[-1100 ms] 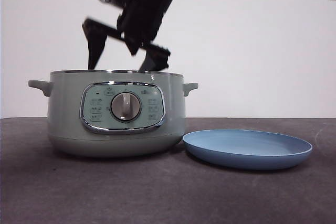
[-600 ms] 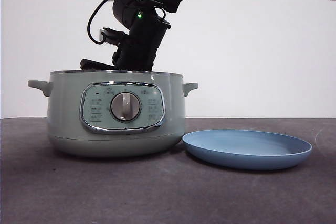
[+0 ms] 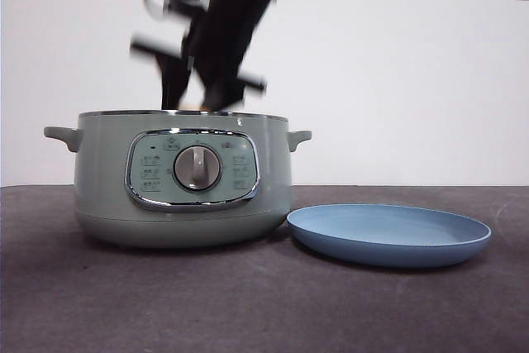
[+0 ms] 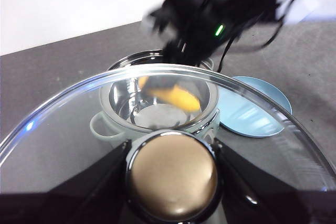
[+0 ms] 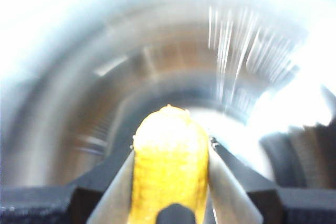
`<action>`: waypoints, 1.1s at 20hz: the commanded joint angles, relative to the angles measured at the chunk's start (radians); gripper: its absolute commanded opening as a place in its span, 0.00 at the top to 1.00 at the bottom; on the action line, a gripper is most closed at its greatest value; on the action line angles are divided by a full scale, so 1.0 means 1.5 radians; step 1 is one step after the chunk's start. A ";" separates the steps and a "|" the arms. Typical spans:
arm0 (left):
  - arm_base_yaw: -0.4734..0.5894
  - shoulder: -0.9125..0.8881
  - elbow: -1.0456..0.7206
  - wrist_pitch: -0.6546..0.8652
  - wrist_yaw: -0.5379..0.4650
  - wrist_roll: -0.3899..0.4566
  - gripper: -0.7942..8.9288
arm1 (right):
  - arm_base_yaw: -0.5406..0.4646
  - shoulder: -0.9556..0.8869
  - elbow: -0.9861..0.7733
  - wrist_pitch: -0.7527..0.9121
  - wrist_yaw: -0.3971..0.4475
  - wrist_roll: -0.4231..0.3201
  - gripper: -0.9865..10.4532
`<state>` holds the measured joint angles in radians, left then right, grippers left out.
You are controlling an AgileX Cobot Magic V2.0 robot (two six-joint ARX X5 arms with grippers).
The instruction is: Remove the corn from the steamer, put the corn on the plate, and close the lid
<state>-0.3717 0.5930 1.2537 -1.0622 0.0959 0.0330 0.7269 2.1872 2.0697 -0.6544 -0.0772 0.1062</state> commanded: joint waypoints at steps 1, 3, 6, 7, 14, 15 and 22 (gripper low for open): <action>-0.001 -0.008 0.012 0.030 0.002 -0.002 0.93 | -0.001 -0.100 0.001 -0.014 0.023 0.005 0.92; -0.001 -0.008 0.012 0.032 0.007 -0.002 0.93 | -0.005 -0.191 0.001 -0.076 0.076 -0.025 0.92; -0.001 -0.008 0.012 0.032 0.008 -0.001 0.93 | -0.034 -0.279 0.001 -0.205 0.108 -0.061 0.92; -0.001 -0.008 0.012 0.031 0.008 -0.001 0.93 | -0.051 -0.295 0.001 -0.232 0.108 -0.065 0.92; -0.001 -0.008 0.012 0.031 0.010 -0.001 0.93 | -0.155 -0.325 -0.030 -0.320 0.098 -0.075 0.92; -0.001 -0.008 0.012 0.030 0.010 -0.001 0.93 | -0.172 -0.329 -0.053 -0.315 0.075 -0.076 0.92; -0.001 -0.008 0.012 0.030 0.009 -0.002 0.93 | -0.217 -0.338 -0.350 -0.106 0.022 -0.055 0.92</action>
<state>-0.3717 0.5930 1.2537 -1.0622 0.1070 0.0330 0.4030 1.6833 1.5810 -0.8291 -0.0410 0.0090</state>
